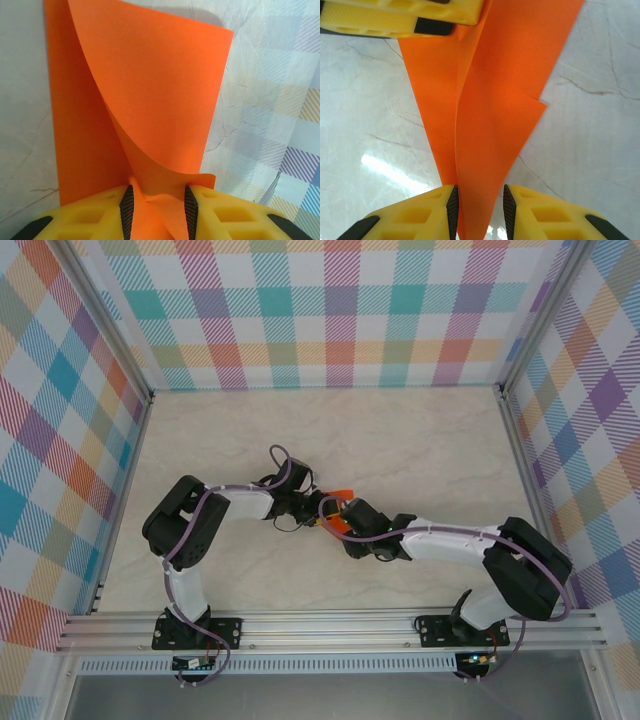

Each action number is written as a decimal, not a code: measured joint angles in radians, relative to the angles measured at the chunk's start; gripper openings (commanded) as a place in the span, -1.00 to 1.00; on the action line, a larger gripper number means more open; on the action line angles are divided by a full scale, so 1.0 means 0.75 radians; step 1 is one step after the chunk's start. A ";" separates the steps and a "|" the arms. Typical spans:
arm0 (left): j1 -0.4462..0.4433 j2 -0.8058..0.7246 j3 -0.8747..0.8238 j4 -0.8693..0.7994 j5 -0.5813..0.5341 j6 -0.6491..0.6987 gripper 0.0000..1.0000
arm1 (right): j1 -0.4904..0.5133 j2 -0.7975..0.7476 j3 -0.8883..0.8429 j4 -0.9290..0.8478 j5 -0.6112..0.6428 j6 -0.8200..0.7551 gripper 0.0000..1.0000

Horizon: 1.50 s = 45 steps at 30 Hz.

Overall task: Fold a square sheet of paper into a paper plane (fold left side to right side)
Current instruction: Fourth fold the wing at the center of the table.

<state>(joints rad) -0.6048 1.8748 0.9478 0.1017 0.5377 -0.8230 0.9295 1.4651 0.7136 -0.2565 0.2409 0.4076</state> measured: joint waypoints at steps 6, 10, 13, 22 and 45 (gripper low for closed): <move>-0.003 0.000 0.000 0.005 0.000 0.000 -0.31 | 0.003 -0.004 0.004 -0.067 -0.001 0.006 -0.48; -0.003 0.000 0.000 0.005 -0.001 0.000 -0.31 | 0.013 0.016 0.026 -0.082 -0.001 0.006 -0.52; -0.003 0.000 0.000 0.005 -0.001 0.000 -0.32 | 0.019 0.026 0.031 -0.083 -0.001 0.006 -0.56; -0.003 0.000 0.000 0.005 0.000 0.000 -0.32 | 0.020 0.037 0.032 -0.088 -0.001 0.006 -0.65; -0.003 0.000 0.000 0.004 -0.001 0.001 -0.32 | 0.026 0.069 0.026 -0.080 -0.070 0.035 -0.49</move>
<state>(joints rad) -0.6067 1.8748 0.9478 0.1047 0.5373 -0.8227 0.9493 1.5166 0.7330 -0.3164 0.1886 0.4335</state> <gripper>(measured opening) 0.340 0.235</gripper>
